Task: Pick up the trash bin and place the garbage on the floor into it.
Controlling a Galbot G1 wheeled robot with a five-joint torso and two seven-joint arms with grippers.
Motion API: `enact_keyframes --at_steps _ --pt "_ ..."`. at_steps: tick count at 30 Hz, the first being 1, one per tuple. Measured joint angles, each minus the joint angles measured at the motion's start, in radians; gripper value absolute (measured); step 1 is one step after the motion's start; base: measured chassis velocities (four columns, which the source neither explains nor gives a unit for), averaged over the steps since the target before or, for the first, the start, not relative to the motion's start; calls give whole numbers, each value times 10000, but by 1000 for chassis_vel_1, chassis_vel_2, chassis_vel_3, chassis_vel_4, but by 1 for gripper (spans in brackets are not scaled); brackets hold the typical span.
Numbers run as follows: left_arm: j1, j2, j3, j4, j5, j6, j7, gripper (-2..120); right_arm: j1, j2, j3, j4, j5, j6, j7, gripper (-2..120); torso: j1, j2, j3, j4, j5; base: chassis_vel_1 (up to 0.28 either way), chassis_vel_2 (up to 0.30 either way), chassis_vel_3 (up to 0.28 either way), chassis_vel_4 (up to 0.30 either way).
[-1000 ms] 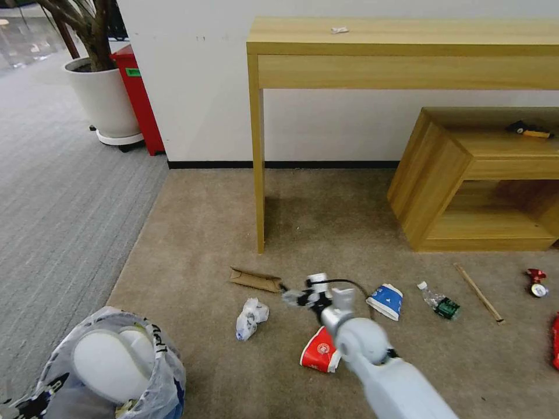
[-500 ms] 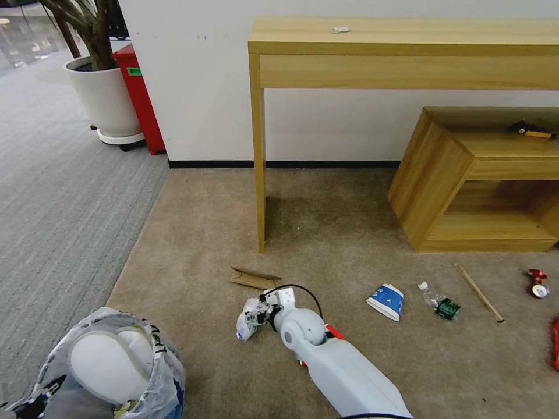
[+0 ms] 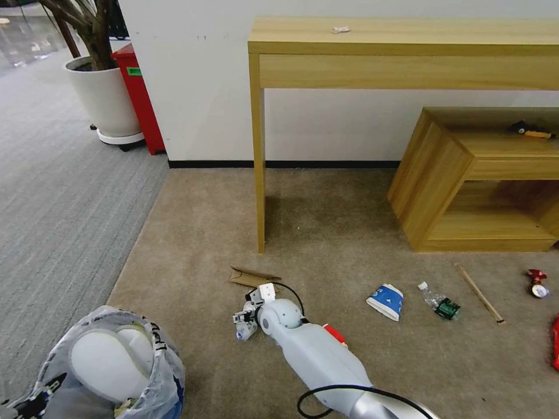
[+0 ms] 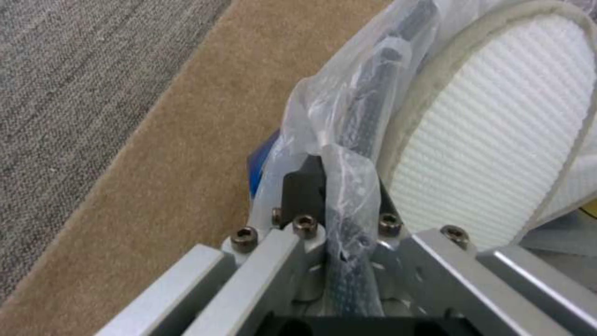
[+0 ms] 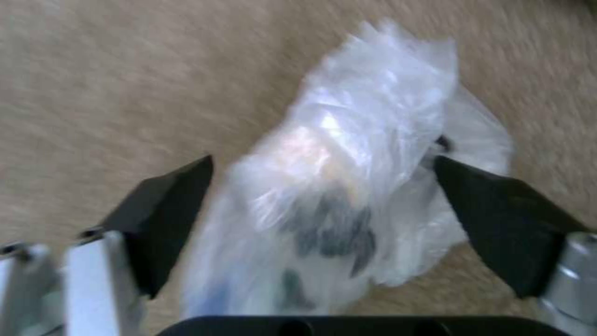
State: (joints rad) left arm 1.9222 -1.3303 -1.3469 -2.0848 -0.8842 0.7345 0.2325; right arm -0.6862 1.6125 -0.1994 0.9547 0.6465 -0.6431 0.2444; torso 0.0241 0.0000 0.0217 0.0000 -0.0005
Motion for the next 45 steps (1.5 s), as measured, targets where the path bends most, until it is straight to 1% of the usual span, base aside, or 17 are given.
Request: enact_keyframes --at_steps 4,5,7,9,10,13,14,17,18,21,23,24,30,35,38,43,45 --pt "-32 33 33 6 -2 4 -21 0 70 1 103 -321 -111 74 -110 80 1 -1 0 -3 1 0 0 0 0" --pt "-66 72 67 23 -6 5 -44 0 126 -2 233 -619 -308 182 -278 68 1 -1 -1 -3 0 0 0 0 0" --pt "-73 81 74 30 -6 6 -47 0 129 -2 258 -665 -346 209 -311 67 0 0 -1 -2 0 0 0 0 0" --pt "-102 151 104 71 -11 12 -50 0 104 -12 338 -736 -562 511 -437 54 0 0 -1 -2 0 0 0 0 0" --pt "-102 151 104 71 -11 12 -50 0 104 -12 338 -736 -562 511 -437 54 0 0 -1 -2 0 0 0 0 0" --pt "-174 225 167 148 -13 13 -58 0 34 -23 374 -683 -765 801 -567 40 1 -1 -1 -2 0 0 0 0 0" --pt "-174 225 167 148 -13 13 -58 0 34 -23 374 -683 -765 801 -567 40 1 -1 -1 -2 0 0 0 0 0" --pt "-245 287 221 180 -14 13 -94 0 -42 -32 442 -468 -1046 1119 -665 25 1 -1 0 -1 0 0 0 0 0" --pt "-245 287 221 180 -14 13 -94 0 -42 -32 442 -468 -1046 1119 -665 25 1 -1 0 -1 0 0 0 0 0" --pt "-313 384 277 193 -37 13 -180 0 -122 -35 540 201 -1503 1436 -859 11 1 -1 -1 -1 0 0 0 0 0" --pt "-331 401 293 193 -46 14 -204 0 -129 -35 561 369 -1544 1471 -884 8 0 -1 -1 0 1 0 0 0 0" --pt "-408 458 360 193 -65 14 -279 0 -130 -55 622 895 -1575 1565 -949 3 1 -1 -1 1 3 0 0 0 0" --pt "-724 698 616 153 -135 15 -617 0 -20 -968 788 3179 -1559 1901 -1675 0 1 0 0 -4 2 0 0 0 0" --pt "-975 981 839 151 -135 16 -845 0 174 -1423 779 4382 -1384 2134 -2215 0 1 0 -2 -1 1 0 0 0 0" --pt "-1321 1509 1193 168 -153 15 -1122 0 547 -1868 402 5516 -1123 2367 -3113 0 1 -1 -1 -2 2 0 0 0 0" --pt "-1702 1953 1690 155 -381 15 -1557 0 922 -2108 -70 6429 -831 2382 -3868 0 1 0 0 1 2 0 0 0 0" --pt "-1959 2272 2144 102 -640 15 -1929 0 1188 -2184 -406 6892 -678 2380 -4328 0 1 0 0 -1 -1 0 0 0 0"
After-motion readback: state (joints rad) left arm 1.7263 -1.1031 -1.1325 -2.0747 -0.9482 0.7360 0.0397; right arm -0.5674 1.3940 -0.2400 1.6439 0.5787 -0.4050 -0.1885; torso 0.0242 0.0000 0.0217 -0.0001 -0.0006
